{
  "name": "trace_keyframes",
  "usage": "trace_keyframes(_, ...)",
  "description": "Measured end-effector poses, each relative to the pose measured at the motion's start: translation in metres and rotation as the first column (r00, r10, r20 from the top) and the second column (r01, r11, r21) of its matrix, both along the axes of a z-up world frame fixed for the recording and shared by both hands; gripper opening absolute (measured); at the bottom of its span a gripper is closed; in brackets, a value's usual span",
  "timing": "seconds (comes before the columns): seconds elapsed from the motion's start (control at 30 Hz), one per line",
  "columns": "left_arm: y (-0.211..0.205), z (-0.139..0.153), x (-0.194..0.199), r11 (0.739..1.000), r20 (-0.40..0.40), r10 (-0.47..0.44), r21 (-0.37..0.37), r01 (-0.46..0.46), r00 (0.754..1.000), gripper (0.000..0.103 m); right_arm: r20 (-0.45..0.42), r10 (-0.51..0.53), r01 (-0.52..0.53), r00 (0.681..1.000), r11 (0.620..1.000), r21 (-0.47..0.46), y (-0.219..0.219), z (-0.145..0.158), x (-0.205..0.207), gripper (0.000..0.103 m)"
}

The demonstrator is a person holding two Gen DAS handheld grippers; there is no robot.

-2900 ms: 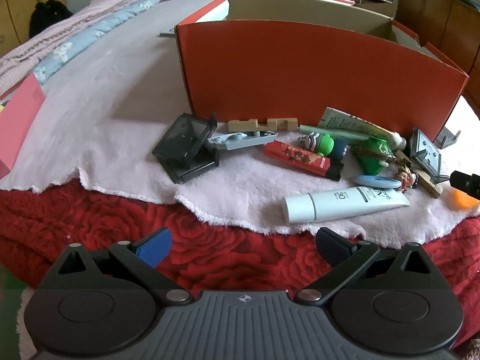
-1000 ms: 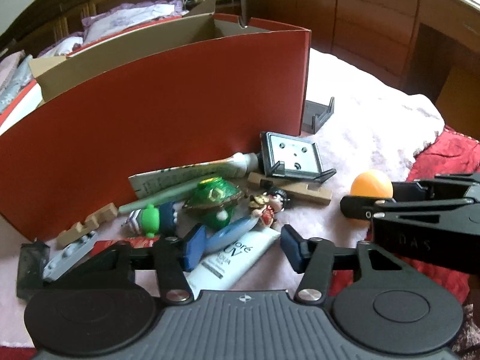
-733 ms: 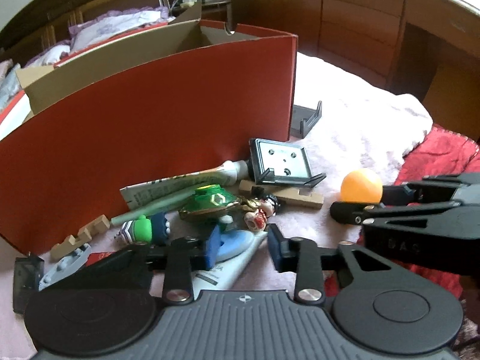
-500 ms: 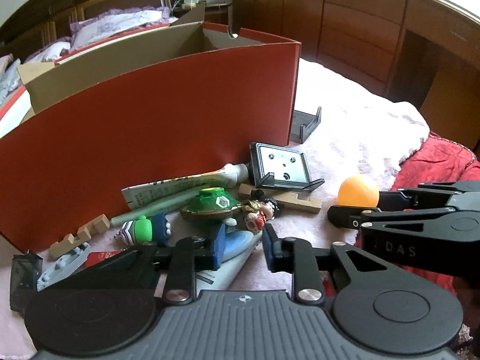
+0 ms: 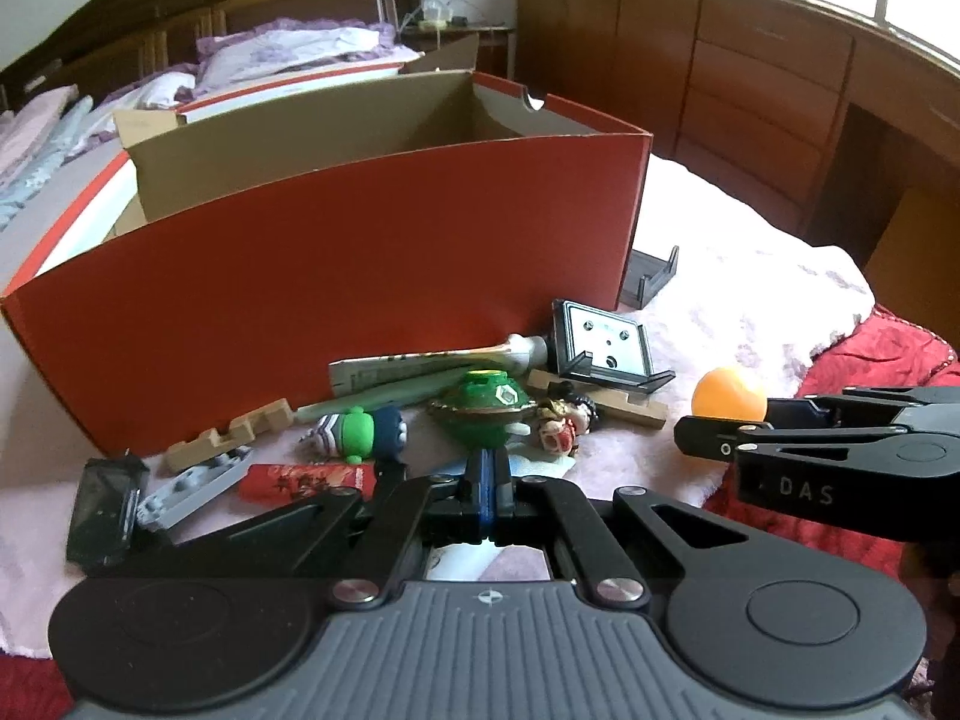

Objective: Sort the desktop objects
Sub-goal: 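Reach the left tool toward the light blue disc while the right tool holds the ball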

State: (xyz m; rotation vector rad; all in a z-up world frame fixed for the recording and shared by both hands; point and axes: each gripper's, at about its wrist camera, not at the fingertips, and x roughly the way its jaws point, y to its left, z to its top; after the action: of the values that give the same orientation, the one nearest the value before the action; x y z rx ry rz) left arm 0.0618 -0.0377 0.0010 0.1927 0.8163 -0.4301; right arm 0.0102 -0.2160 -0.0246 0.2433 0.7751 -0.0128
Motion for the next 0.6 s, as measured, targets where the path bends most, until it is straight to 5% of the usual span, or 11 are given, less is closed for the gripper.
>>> trace_keyframes(0.07,-0.002,-0.002,0.001,0.999,0.008,0.002,0.046,-0.002,1.000,0.011,0.004,0.012,-0.012,1.000,1.000,-0.003,0.003,0.002,-0.001,0.041)
trace_keyframes(0.23,-0.011,-0.013,0.008,0.990,-0.002,-0.075,0.123,0.074,0.997,0.061,0.002,0.025,-0.025,1.000,1.000,-0.002,0.007,0.002,-0.003,0.041)
trace_keyframes(0.33,-0.016,-0.020,0.011,0.982,0.004,-0.098,0.161,0.096,0.995,0.063,0.000,0.026,-0.026,1.000,1.000,0.001,0.007,0.002,-0.004,0.041)
trace_keyframes(0.6,-0.018,-0.032,0.027,0.981,-0.083,-0.159,0.095,0.167,0.984,0.055,-0.010,0.026,-0.026,1.000,1.000,0.011,0.006,-0.004,-0.002,0.041)
